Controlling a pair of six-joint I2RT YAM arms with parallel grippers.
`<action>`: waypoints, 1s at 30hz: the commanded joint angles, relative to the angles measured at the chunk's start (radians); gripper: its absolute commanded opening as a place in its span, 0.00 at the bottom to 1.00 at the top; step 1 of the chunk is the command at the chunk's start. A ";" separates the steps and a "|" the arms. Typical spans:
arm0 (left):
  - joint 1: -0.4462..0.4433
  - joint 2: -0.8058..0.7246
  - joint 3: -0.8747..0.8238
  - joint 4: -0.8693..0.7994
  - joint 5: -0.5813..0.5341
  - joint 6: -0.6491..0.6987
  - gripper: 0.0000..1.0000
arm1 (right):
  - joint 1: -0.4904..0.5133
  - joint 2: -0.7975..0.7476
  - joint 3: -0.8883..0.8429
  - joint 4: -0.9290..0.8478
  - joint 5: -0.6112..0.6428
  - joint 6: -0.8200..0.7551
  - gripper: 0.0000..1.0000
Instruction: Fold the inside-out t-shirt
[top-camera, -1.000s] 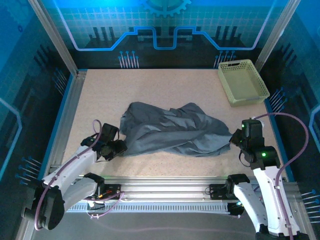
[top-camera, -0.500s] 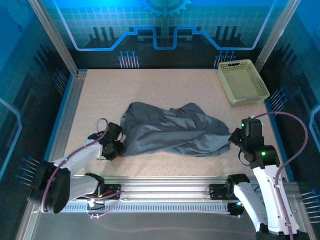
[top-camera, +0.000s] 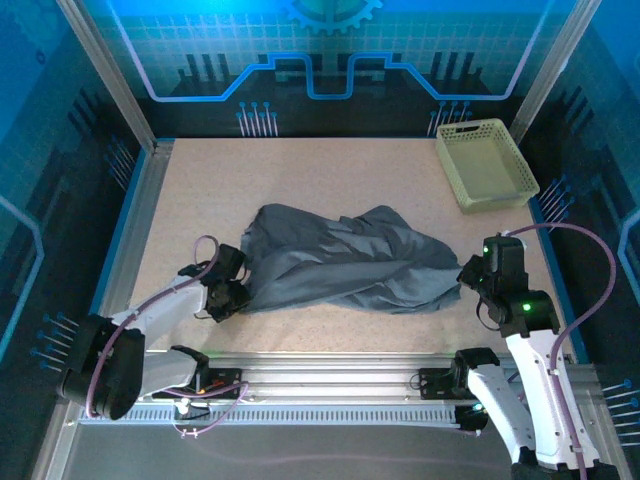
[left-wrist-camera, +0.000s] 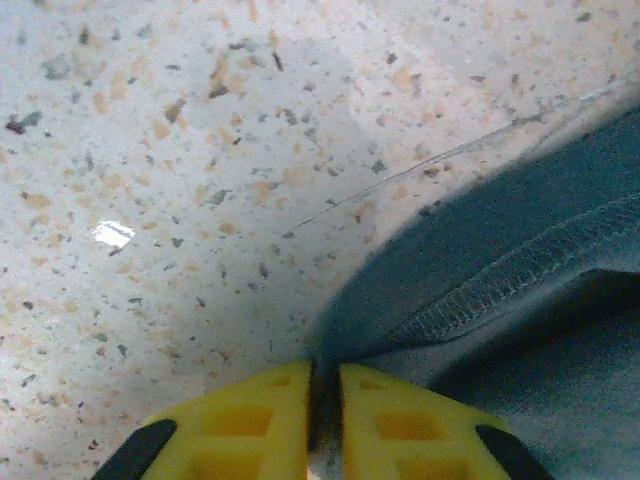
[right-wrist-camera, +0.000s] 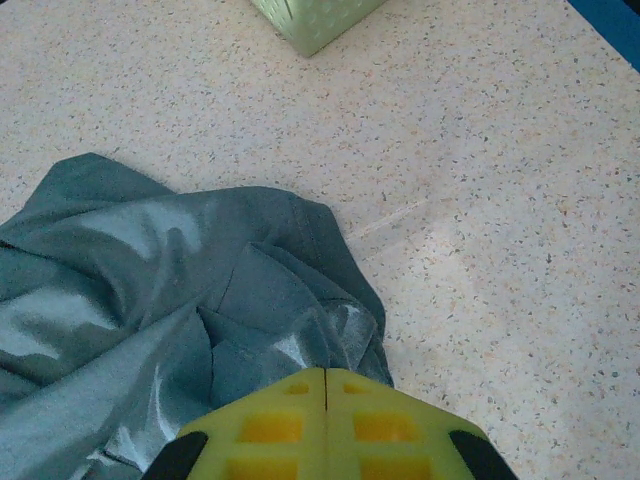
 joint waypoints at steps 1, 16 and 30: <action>-0.007 -0.015 0.037 0.004 0.002 0.016 0.06 | -0.015 -0.001 0.008 0.016 0.002 -0.007 0.00; 0.140 -0.130 0.908 -0.121 -0.145 0.208 0.00 | -0.035 0.240 0.834 0.082 -0.017 -0.212 0.00; 0.160 -0.139 1.374 -0.069 -0.171 0.353 0.00 | -0.035 0.388 1.428 0.151 -0.118 -0.397 0.00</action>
